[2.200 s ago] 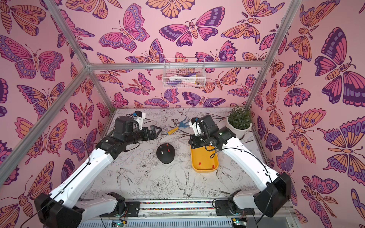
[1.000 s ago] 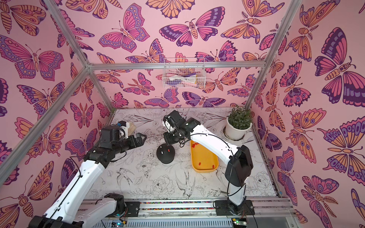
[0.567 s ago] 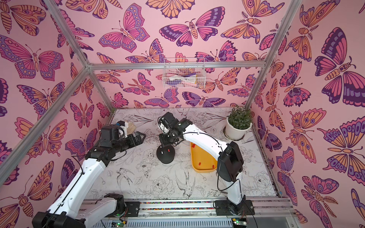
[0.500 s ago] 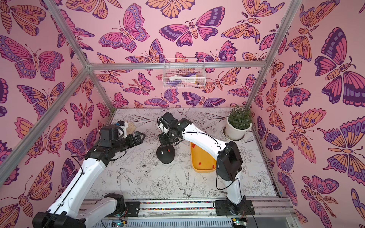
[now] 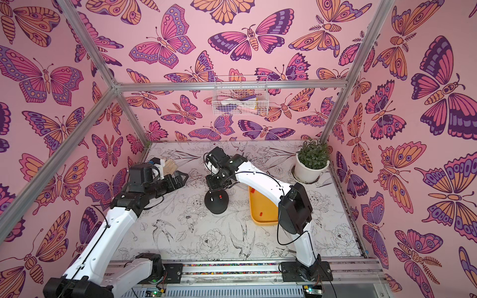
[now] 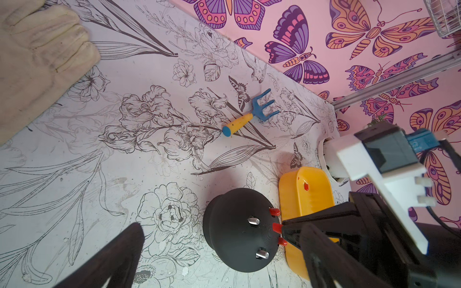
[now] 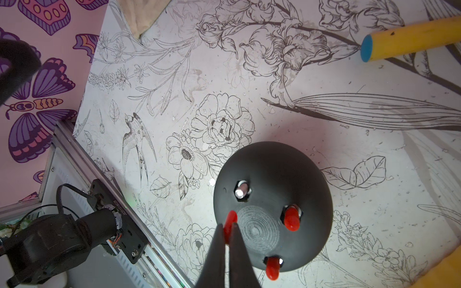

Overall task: Cover the protruding screws with screw protection sleeves
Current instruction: Attach the screw protection sleeve to the screw.

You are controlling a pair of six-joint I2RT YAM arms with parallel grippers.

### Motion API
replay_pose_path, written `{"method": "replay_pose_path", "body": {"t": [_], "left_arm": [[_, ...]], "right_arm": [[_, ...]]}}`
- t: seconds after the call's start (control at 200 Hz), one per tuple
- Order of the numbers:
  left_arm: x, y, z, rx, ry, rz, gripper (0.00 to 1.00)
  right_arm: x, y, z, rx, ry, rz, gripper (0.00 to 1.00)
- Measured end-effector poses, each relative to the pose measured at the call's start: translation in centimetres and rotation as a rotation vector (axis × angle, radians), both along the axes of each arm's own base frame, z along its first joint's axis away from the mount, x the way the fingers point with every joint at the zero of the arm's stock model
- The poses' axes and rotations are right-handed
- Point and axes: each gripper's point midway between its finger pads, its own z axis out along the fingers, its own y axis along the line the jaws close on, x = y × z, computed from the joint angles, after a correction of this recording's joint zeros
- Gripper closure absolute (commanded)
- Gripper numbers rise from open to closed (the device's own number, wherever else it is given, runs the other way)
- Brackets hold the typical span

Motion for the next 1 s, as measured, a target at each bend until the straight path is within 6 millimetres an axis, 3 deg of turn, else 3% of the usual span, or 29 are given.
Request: {"method": "replay_pose_path", "body": {"t": [1.002], "left_arm": [[0.0,0.1,-0.1,-0.017,0.006,0.002,0.00]], "right_arm": [[0.0,0.1,-1.4,-0.025,0.026,0.004,0.93]]}}
